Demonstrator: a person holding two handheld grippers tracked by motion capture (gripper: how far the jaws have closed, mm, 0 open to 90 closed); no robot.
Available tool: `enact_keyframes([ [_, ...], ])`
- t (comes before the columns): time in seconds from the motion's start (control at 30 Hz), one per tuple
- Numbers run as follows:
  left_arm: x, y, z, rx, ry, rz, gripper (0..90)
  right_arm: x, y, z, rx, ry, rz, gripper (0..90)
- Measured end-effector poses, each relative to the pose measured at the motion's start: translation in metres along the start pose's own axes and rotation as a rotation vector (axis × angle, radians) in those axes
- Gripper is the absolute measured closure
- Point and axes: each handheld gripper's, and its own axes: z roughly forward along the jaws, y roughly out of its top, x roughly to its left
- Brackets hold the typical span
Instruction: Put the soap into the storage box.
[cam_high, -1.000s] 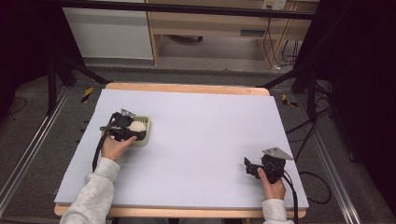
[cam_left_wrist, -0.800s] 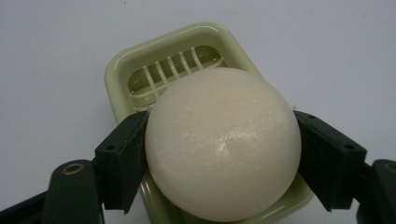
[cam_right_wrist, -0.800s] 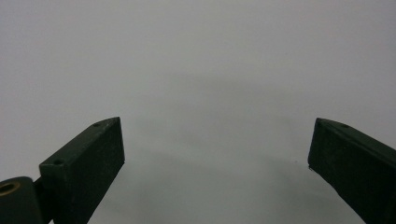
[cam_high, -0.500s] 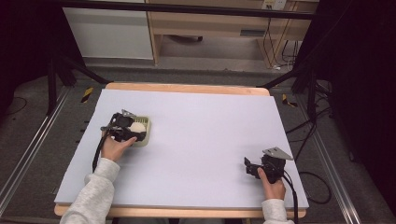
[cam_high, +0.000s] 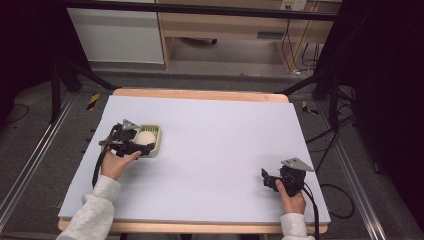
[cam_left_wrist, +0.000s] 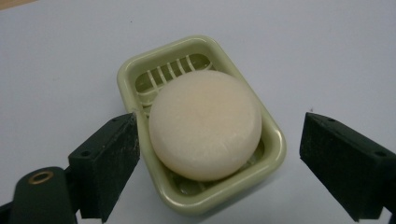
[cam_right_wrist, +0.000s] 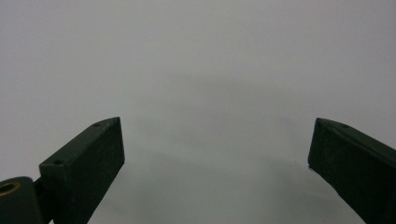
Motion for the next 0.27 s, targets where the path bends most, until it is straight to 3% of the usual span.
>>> enact_keyframes([
  [0.03,-0.001,-0.006,-0.004,-0.02,-0.012,-0.017,11.8,0.0,0.0,0.0,0.001,0.002,0.0,4.0],
  [0.27,-0.005,-0.027,-0.02,-0.075,-0.023,-0.021,12.5,-0.001,0.0,0.0,-0.002,0.006,0.005,4.0],
])
